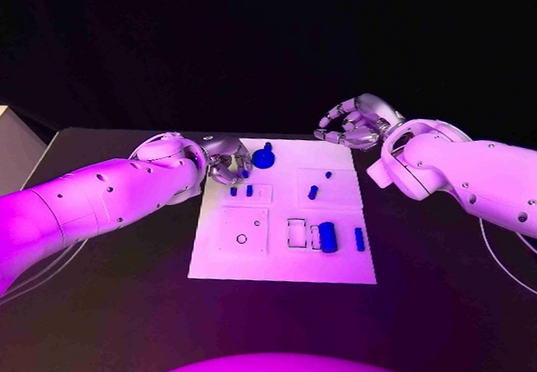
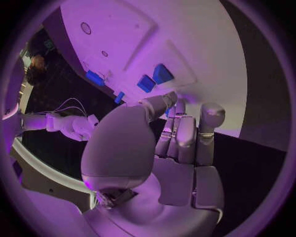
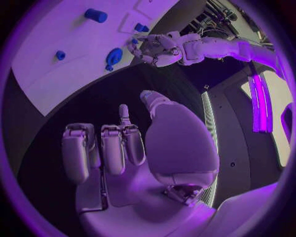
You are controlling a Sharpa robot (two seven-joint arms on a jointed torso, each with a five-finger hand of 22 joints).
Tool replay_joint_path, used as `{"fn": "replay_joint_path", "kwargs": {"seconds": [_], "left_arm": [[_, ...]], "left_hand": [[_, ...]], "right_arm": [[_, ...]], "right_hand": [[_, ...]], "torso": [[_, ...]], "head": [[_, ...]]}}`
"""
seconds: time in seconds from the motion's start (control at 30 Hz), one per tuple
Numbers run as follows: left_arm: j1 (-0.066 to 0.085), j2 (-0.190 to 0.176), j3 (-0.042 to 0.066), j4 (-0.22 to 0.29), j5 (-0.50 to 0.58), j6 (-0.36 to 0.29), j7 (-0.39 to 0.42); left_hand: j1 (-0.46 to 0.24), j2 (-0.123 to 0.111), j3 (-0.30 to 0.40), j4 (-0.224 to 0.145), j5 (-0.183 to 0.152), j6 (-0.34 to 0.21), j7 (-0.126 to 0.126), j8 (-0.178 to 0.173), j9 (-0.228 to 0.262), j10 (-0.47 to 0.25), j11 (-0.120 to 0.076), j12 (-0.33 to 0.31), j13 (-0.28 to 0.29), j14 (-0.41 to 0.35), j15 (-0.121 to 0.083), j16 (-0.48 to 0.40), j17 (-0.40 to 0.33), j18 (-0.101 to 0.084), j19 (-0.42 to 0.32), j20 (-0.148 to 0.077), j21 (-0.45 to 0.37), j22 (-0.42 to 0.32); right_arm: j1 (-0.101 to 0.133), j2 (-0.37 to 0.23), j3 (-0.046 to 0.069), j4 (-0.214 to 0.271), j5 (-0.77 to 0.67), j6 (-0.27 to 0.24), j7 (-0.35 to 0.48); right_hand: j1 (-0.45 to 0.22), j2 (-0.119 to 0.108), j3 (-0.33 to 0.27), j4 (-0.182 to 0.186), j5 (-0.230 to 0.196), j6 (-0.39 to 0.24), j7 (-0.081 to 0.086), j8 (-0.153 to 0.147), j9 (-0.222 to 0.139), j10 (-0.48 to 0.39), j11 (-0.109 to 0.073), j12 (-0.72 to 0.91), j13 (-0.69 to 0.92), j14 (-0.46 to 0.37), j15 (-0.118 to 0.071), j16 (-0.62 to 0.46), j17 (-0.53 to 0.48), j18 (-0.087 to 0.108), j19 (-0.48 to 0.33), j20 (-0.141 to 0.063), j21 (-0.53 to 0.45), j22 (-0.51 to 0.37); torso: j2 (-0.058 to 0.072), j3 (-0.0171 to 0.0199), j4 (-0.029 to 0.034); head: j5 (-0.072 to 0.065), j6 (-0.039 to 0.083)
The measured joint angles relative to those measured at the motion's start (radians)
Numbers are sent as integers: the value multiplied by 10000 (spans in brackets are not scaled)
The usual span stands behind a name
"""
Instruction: Assemble the parts on the task board
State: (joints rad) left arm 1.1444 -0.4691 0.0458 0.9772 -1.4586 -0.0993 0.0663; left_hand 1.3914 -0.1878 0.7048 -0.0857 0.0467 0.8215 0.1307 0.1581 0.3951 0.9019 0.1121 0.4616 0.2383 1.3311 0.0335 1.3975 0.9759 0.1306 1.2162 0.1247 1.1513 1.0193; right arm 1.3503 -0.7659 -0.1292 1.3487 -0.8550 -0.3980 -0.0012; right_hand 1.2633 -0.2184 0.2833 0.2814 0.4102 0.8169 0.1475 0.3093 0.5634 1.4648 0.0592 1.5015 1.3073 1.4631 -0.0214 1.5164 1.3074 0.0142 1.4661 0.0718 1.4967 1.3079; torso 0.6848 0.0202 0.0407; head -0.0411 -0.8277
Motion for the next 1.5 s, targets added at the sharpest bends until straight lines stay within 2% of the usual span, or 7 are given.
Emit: {"fn": "replay_joint_path", "kwargs": {"seconds": [0.37, 0.43, 0.57, 0.67, 0.87, 1.13, 1.5], "left_arm": [[-14, -265, 103, -260, 72, -182, -24], [-19, -333, 206, -312, 161, -335, 9], [-21, -521, 470, -327, 381, -596, 125], [-25, -786, 771, -208, 728, -718, 259], [-121, -1563, 1169, 564, 2803, -802, 623], [-875, -2896, 1676, 2137, 6883, -381, 1187], [-2098, -3859, 2874, 3798, 10006, 800, 1797]], "left_hand": [[0, 0, 0, 0, 0, -139, 103, -97, -40, -1213, 363, -125, -90, -716, 293, -280, -1122, 93, -607, 239, -494, -650], [0, 0, 4, -3, 0, -124, 189, -97, -40, -1323, 365, -184, -138, -913, 302, -408, -1438, 163, -808, 260, -671, -849], [196, -63, 210, -210, 0, 75, 471, -67, -40, -1449, 416, -207, -304, -2725, 312, -1818, -4007, 400, -2003, 242, -1568, -1888], [268, -23, 222, -222, 0, 157, 577, -8, -39, -1496, 433, -233, -449, -3313, 304, -2669, -4667, 399, -2608, 224, -1844, -2044], [194, 150, 20, -19, 0, 509, 713, 199, -8, -653, 313, 120, -549, -3311, 209, -3323, -5175, 398, -2801, 182, -2109, -2253], [-409, 197, -969, 694, 0, 839, 494, 550, 122, 174, 58, 644, -477, -3245, 152, -3452, -5338, 397, -2685, 152, -3159, -3092], [-342, 264, -1187, 857, 0, 1332, 247, 835, 255, 1114, -181, 288, -660, -3696, 57, -3976, -5537, 393, -2642, 107, -4099, -3749]], "right_arm": [[0, -44, 0, -80, -1, -17, 16], [0, -55, 0, -111, -12, -21, 21], [-1, -91, 0, -191, -141, -24, 41], [-8, -137, -2, -311, -374, -11, 94], [-37, -195, -6, -504, -1379, 37, 216], [-282, -146, -56, -614, -4136, 76, 138], [-736, 179, -153, -765, -7433, 541, -627]], "right_hand": [[0, 0, 125, -64, 0, -72, -2, 81, -43, -865, 26, -1331, 8, -4, 3, -166, 0, 0, 0, 0, -543, -2], [72, -72, 210, -69, 0, -73, -4, 121, -61, -1255, 14, -1828, 8, -22, 18, -217, 0, 1, 0, 0, -638, -2], [644, -103, 742, -253, -350, -9, -87, 158, -205, -2774, 8, -4155, -1564, 6, -6, -806, 0, 237, 0, 0, -1634, -2], [1130, -161, 1505, -413, -857, 112, -141, -5, -387, -4241, 102, -7353, -4190, 20, -20, -1154, 0, 237, 0, 0, -2049, -3], [1502, -421, 2884, -1062, -1300, 355, -113, -428, -660, -4418, 61, -10858, -7486, 20, -20, -1339, 0, 392, 0, 0, -2497, -4], [1364, -559, 3278, -1606, -1924, 853, -91, -748, -812, -3855, 36, -12070, -8862, 19, -20, -1339, 0, 393, 0, 0, -2497, -5], [908, -750, 2890, -1823, -2518, 931, -289, -1065, -939, -4174, 152, -13120, -9854, 18, 57, -1394, 0, 395, 0, 0, -2885, -6]], "torso": [[-10, 0, 4], [-12, -1, 2], [-19, -7, 1], [-30, -6, 1], [-60, -11, 7], [-81, -25, 27], [-52, -42, 33]], "head": [[21, 67], [28, 87], [31, 115], [30, 156], [-30, 280], [-234, 494], [-208, 555]]}}
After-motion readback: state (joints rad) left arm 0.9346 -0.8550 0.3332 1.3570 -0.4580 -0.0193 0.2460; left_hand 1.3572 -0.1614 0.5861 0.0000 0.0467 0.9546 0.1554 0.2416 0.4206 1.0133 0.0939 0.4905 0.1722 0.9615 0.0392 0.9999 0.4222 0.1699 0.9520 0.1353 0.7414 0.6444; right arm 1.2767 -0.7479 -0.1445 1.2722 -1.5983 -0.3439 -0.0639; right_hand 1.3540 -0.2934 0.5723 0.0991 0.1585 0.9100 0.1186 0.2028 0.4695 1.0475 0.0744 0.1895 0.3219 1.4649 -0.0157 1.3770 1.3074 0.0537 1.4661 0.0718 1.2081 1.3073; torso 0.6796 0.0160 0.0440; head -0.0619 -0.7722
